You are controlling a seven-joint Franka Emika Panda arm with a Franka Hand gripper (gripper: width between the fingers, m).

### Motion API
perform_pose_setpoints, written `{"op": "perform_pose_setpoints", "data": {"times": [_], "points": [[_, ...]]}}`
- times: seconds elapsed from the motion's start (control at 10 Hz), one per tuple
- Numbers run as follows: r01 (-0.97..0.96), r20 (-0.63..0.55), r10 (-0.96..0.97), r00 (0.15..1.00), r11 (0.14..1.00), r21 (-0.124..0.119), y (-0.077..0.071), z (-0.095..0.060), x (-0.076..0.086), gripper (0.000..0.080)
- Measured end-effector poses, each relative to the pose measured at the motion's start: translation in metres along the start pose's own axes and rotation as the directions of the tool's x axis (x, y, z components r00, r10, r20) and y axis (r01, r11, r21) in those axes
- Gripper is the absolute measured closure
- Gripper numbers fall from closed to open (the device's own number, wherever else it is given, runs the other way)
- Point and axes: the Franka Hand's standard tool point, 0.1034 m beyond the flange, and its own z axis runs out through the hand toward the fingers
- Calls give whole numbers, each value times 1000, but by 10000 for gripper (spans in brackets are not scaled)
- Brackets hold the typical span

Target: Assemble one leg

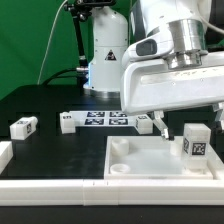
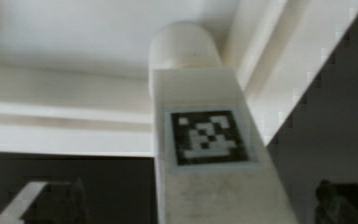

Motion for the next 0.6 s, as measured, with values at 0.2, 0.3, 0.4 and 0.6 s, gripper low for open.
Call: {"op": "perform_pose_setpoints", "data": {"times": [0.2,0.3,0.4,0.6], "points": [[-24,204,19,979,999,23,-6,-3,-5,150],[-32,310,19,951,999,34,-4,-3,-8,150],[-33,389,12,921,998,47,-2,-4,-7,150],[-37,401,14,916,998,50,-2,-2,-3,150]]}}
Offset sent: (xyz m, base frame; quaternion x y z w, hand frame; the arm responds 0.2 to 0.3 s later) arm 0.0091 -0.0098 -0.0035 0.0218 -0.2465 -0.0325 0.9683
